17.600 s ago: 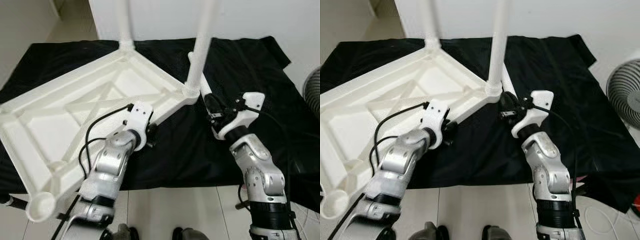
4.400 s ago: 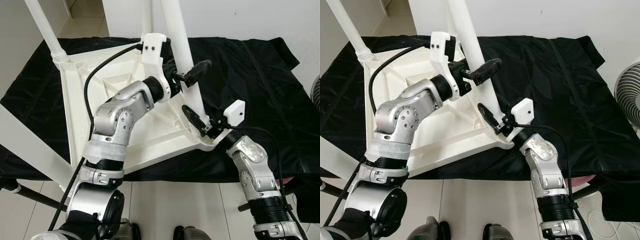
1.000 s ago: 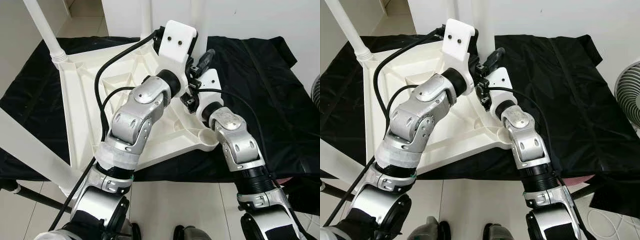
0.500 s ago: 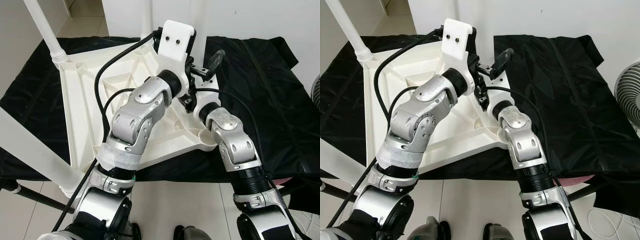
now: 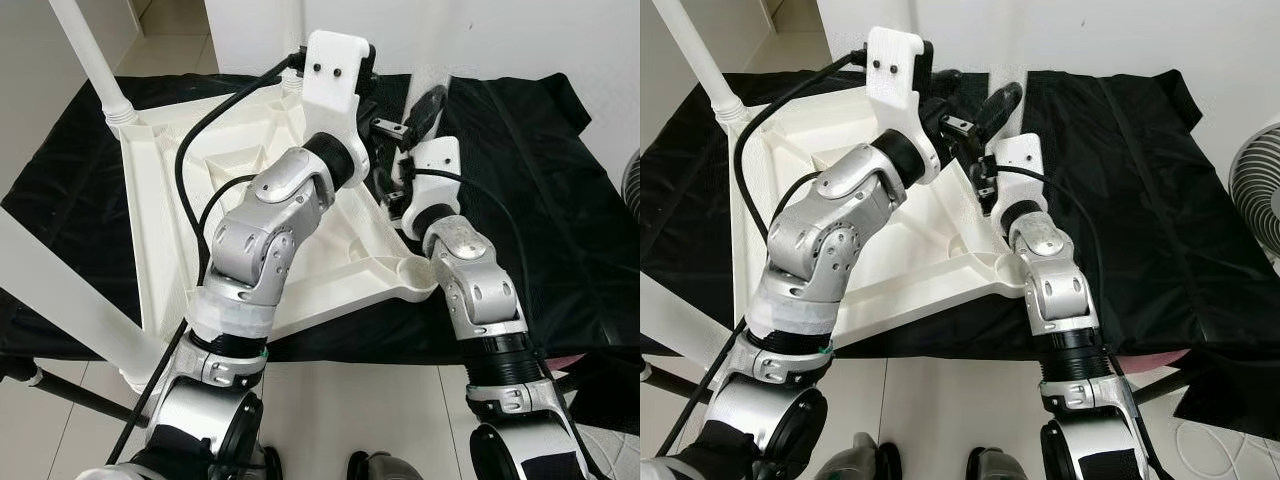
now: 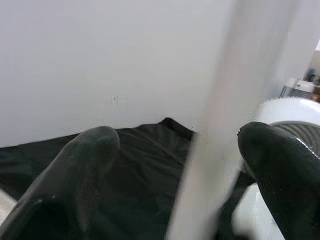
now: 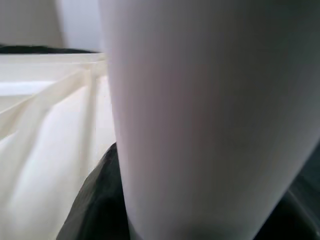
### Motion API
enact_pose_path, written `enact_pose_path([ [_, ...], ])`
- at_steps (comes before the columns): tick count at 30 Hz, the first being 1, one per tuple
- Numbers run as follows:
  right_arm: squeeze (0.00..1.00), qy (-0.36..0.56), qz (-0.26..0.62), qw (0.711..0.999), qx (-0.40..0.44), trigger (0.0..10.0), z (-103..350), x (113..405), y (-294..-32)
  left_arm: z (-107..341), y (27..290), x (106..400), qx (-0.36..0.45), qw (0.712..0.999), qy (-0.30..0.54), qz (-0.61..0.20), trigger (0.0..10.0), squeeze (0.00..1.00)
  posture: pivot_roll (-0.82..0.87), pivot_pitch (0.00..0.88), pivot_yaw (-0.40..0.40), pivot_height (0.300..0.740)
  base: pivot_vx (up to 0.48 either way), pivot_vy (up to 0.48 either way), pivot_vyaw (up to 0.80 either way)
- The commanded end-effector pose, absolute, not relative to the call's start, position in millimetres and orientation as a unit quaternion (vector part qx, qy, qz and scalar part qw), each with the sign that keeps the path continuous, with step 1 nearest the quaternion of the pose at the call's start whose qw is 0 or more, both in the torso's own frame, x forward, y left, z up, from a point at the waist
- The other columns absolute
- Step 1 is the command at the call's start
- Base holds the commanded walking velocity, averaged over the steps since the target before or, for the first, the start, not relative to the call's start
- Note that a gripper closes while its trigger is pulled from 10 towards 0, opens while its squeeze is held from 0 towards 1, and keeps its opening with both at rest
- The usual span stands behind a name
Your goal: Building children table
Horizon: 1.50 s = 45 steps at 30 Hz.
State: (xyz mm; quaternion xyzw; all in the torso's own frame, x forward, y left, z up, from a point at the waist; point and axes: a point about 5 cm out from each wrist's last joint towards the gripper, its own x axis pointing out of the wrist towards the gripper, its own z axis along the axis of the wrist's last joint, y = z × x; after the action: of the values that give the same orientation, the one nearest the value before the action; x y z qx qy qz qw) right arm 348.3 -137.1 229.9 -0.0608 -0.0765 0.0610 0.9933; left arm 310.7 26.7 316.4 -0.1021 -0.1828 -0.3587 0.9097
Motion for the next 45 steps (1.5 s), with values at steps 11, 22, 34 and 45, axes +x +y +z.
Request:
enact_pose_path([
  [11,0.0,-0.097,0.021,0.994,-0.045,10.0,230.9,345.0,-151.0,275.0,47.1,309.7,-0.042,0.932,-0.143,-0.33,10.0,0.0,-0.11,0.103,0.043,0.74,0.0,0.0,0.0],
  [22,0.0,-0.117,0.044,0.991,-0.043,10.0,227.4,336.8,-143.9,243.7,43.4,295.1,0.016,0.923,-0.149,-0.355,10.0,0.0,-0.11,0.112,0.035,0.74,0.0,0.0,0.0],
  [34,0.0,-0.114,0.063,0.991,-0.038,10.0,214.9,323.6,-140.1,197.5,40.9,283.4,0.08,0.908,-0.102,-0.398,10.0,0.0,-0.1,0.119,0.037,0.74,0.0,0.0,0.0],
  [45,0.0,-0.091,0.086,0.991,-0.038,10.0,194.3,308.4,-127.6,171.9,38.8,271.7,0.08,0.893,-0.052,-0.44,10.0,0.0,-0.1,0.128,0.045,0.74,0.0,0.0,0.0],
])
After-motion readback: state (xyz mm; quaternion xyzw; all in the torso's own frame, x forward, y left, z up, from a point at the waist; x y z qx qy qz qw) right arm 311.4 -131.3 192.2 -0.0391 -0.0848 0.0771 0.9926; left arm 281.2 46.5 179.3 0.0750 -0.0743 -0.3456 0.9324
